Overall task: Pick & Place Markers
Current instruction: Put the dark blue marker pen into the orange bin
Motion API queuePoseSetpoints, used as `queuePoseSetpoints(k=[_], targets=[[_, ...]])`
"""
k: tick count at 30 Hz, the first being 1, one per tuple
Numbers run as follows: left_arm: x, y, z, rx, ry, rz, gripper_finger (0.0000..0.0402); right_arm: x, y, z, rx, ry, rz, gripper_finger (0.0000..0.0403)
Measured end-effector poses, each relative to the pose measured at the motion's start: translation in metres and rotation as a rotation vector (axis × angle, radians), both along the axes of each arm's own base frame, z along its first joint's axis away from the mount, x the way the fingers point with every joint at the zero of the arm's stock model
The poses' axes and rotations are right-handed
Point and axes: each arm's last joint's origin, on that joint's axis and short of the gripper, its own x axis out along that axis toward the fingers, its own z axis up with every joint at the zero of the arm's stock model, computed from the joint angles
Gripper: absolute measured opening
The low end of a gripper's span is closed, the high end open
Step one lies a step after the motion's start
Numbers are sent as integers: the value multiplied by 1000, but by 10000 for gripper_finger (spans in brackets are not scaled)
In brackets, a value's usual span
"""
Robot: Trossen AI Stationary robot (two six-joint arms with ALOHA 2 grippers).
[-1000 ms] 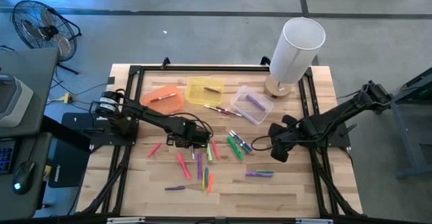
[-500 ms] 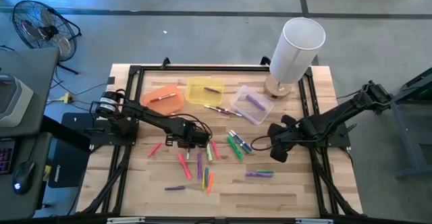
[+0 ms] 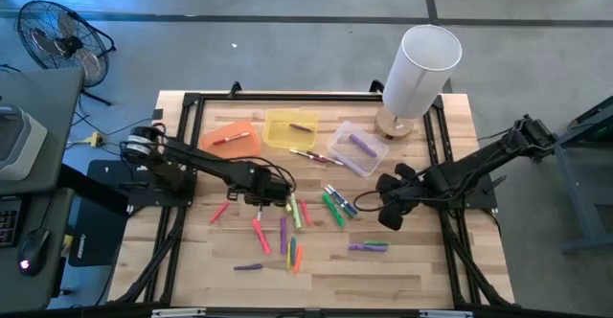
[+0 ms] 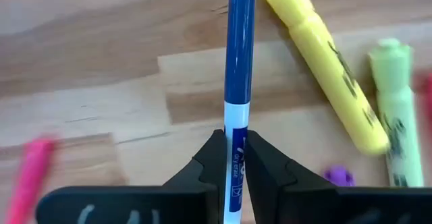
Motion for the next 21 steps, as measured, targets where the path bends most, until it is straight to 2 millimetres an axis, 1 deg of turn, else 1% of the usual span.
queuePoseSetpoints(k=[3,5,8,12,13,16,18,20,21], targets=[[-9,3,21,40,-63,-65,35,5,-1,2,23,-45,-27,2],[-21,7,37,89,-75,-125,35,8,-3,3,38,-78,-53,1],[-39,19,56,137,-56,-211,35,14,-6,6,70,-139,-100,1],[-64,43,77,203,-16,-354,24,23,-11,9,117,-212,-154,1],[-71,50,81,221,6,-404,22,25,-13,11,129,-231,-173,1],[-79,71,88,273,30,-552,19,29,-18,13,167,-278,-241,1],[-88,85,89,277,93,-662,19,32,-19,15,191,-308,-275,0],[-89,98,90,302,105,-765,19,33,-20,15,195,-331,-314,0],[-90,105,87,300,129,-805,18,33,-19,16,201,-341,-332,0]])
